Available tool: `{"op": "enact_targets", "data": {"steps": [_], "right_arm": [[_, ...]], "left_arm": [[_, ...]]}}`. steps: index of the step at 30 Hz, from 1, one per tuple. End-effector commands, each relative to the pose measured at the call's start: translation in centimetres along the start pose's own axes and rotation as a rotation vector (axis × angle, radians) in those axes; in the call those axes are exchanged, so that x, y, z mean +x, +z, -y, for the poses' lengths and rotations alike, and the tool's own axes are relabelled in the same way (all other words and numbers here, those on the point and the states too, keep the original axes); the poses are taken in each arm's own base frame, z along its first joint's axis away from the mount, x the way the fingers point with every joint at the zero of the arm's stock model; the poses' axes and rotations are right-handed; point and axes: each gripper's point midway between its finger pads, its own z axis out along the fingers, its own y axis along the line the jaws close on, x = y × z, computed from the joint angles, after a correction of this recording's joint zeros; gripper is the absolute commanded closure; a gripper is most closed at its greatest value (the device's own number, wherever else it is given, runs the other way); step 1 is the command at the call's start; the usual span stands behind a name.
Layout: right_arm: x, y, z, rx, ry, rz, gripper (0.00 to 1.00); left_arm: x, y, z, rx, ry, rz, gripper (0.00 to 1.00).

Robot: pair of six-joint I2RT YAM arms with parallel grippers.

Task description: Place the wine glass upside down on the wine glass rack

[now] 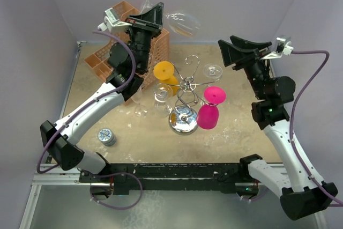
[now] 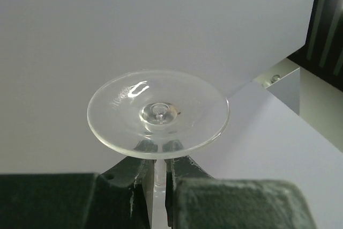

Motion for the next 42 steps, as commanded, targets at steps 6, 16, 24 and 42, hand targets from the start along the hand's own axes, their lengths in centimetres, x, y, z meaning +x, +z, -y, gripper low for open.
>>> {"op": "enact_targets", "data": {"steps": [6,16,24,42], "right_arm": [[-1.5,1.1,-1.1,0.032,0.025,-0.091,0.32],[-1.0,1.0,-3.3,-0.035,0.120,-0.176,0.33],[-2.8,0.9,-6.5,-0.170,0.234,-0.133,0.33],[-1.6,4.2,-7.2,-0.242,0.462,-0.195,0.39]], "left_arm": [[-3.4,-1.1,4.3,0.267,0.429,0.126,1.00],[0.2,-0.4,4.6,0.392,0.729,0.014,1.00],[3.5,-0.7,5.1,0.577,0.912,-0.030,1.00],[7.3,-2.8,4.9,0.849,1.258,-0.148,1.00]]}}
